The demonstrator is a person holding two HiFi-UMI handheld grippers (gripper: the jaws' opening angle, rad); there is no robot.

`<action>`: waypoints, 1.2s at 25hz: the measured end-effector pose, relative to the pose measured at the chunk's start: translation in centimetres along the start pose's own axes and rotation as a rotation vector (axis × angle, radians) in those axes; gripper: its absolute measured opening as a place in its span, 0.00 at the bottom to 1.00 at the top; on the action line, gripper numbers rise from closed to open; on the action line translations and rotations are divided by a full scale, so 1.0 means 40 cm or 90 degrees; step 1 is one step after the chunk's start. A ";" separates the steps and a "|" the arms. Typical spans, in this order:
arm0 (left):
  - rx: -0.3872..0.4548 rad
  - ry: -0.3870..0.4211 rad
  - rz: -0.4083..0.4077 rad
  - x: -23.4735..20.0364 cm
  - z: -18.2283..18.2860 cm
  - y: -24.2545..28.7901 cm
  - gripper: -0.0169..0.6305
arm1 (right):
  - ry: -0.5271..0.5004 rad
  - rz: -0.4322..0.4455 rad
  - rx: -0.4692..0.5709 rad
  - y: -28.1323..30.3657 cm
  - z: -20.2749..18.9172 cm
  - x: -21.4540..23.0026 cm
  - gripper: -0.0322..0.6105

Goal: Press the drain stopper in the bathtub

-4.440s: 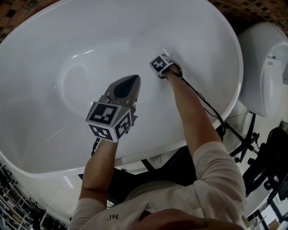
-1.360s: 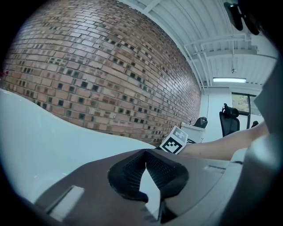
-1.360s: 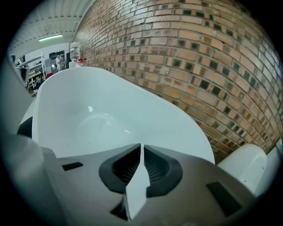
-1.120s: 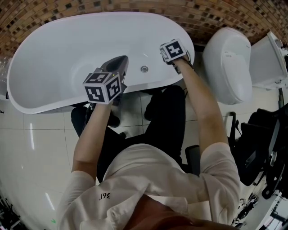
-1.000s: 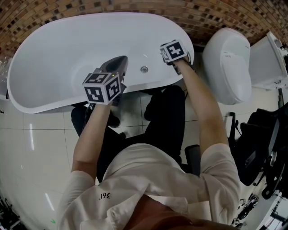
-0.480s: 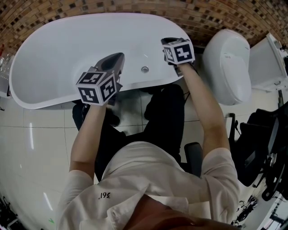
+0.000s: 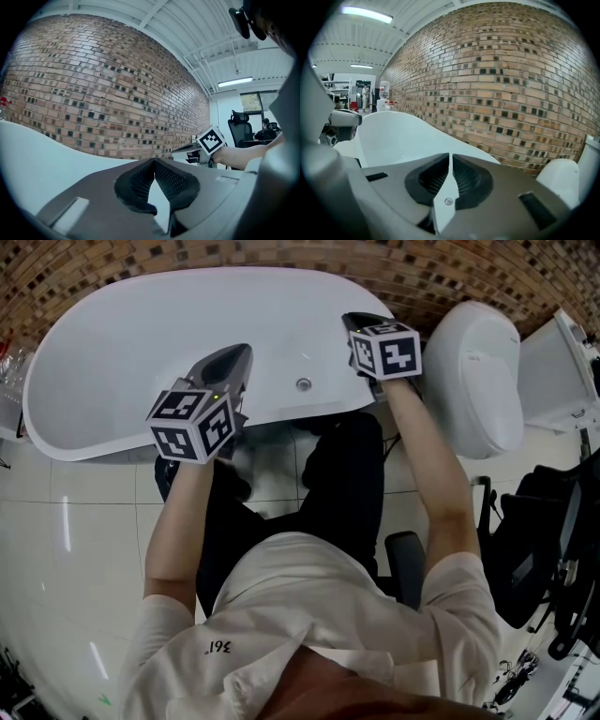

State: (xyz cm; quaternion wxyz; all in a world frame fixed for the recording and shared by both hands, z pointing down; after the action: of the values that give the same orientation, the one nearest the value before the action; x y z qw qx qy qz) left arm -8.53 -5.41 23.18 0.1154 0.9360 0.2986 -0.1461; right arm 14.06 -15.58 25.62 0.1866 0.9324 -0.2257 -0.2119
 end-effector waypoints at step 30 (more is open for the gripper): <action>0.032 0.040 0.051 -0.034 0.087 -0.128 0.03 | 0.030 -0.004 0.115 -0.209 0.093 -0.030 0.10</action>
State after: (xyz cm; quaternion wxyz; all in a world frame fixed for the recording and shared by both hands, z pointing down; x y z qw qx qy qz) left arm -13.33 -3.13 19.77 0.0880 0.9540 0.2604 -0.1194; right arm 14.18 -8.98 19.16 0.1061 0.9508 -0.2367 -0.1691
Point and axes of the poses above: the fingertips, and each gripper's own axes: y forward along the fingers, x to its right, z out of its top, the point moved 4 cm from there along -y, backward along the fingers, and after that the axes turned 11 degrees about -y, right-handed, at the moved point
